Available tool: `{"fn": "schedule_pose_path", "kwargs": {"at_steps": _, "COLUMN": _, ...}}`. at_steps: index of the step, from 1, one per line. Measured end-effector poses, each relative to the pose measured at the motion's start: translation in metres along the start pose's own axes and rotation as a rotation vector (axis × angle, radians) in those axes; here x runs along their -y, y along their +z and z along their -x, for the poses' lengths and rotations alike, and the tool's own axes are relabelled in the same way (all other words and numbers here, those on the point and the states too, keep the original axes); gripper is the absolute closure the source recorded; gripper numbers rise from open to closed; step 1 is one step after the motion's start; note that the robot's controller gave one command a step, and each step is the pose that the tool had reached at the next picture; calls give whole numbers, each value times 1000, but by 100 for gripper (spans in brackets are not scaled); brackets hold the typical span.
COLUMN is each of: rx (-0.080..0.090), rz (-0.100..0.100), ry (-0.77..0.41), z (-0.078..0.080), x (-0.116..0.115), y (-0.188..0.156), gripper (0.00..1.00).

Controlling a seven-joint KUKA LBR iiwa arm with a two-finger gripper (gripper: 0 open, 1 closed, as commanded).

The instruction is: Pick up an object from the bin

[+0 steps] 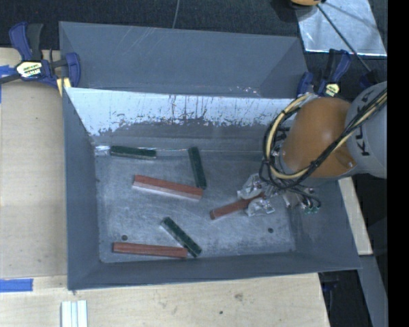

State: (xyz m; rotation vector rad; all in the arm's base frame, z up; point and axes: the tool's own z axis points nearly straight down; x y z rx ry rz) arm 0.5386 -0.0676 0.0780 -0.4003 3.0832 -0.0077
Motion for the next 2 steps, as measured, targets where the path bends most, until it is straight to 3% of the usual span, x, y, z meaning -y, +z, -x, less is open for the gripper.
{"fn": "schedule_pose_path", "kwargs": {"at_steps": 1, "rx": 0, "rz": 0, "ry": 0, "z": 0, "x": 0, "y": 0, "gripper": 100}}
{"fn": "schedule_pose_path", "kwargs": {"at_steps": 2, "rx": -19, "rz": 4, "ry": -12, "z": 26, "x": 17, "y": -190, "gripper": 100}}
